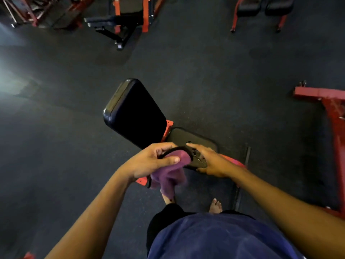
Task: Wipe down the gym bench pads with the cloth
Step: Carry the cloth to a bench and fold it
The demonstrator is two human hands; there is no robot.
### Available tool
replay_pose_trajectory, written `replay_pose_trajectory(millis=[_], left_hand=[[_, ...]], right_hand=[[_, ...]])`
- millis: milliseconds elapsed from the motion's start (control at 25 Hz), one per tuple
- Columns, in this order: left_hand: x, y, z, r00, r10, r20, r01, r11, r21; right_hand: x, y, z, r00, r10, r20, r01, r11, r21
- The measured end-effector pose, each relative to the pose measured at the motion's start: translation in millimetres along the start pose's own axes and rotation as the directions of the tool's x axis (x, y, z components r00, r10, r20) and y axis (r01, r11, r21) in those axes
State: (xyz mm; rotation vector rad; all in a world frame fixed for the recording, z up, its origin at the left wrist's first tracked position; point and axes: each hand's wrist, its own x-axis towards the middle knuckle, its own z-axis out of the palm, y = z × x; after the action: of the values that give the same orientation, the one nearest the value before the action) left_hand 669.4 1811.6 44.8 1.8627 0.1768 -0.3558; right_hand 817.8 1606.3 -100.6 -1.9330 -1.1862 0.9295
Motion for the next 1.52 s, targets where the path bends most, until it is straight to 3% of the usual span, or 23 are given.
replay_pose_trajectory(millis=[200, 280, 440, 720, 920, 1200, 1280, 1320, 1400, 1520], left_hand=[[-8.2, 5.1, -15.6, 0.995, 0.053, -0.087, -0.052, 0.999, 0.017], [-10.1, -3.2, -24.3, 0.986, 0.046, -0.162, -0.045, 0.999, 0.012], [-15.3, -34.5, -41.7, 0.957, 0.03, -0.29, -0.026, 0.999, 0.019], [-2.4, -87.0, -21.1, 0.947, -0.067, -0.315, 0.029, 0.992, -0.122], [29.7, -83.6, 7.5, 0.978, 0.035, -0.204, -0.024, 0.998, 0.055], [51.5, -87.0, 12.7, 0.886, 0.038, -0.461, -0.076, 0.995, -0.064], [49.3, -86.5, 12.3, 0.852, 0.108, -0.512, -0.091, 0.994, 0.058], [47.5, -85.1, 11.6, 0.839, 0.17, -0.516, -0.075, 0.977, 0.201], [44.0, -82.5, 14.7, 0.848, 0.201, -0.491, 0.057, 0.886, 0.46], [37.8, -73.6, 26.2, 0.811, 0.182, -0.555, 0.234, 0.769, 0.594]], right_hand=[[19.7, -14.8, 26.4, 0.989, -0.095, 0.117, 0.088, 0.994, 0.066], [19.0, -14.9, 29.7, 0.994, -0.085, 0.066, 0.078, 0.992, 0.1], [16.6, -29.4, -2.4, 0.979, -0.045, -0.198, 0.068, 0.992, 0.11], [-6.7, -95.5, -47.6, 0.908, -0.35, -0.229, 0.37, 0.927, 0.051], [-22.3, -87.7, -67.0, 0.908, -0.345, -0.236, 0.349, 0.937, -0.023], [-39.6, -46.0, -103.5, 0.973, -0.127, -0.194, 0.082, 0.971, -0.227], [-40.7, -33.5, -101.3, 0.975, -0.132, -0.181, 0.075, 0.954, -0.289], [-40.6, -29.7, -96.2, 0.976, -0.136, -0.17, 0.079, 0.949, -0.306], [-39.7, -30.4, -85.5, 0.974, -0.116, -0.193, 0.055, 0.954, -0.294], [-35.7, -38.9, -77.9, 0.96, -0.118, -0.256, 0.047, 0.963, -0.267]])
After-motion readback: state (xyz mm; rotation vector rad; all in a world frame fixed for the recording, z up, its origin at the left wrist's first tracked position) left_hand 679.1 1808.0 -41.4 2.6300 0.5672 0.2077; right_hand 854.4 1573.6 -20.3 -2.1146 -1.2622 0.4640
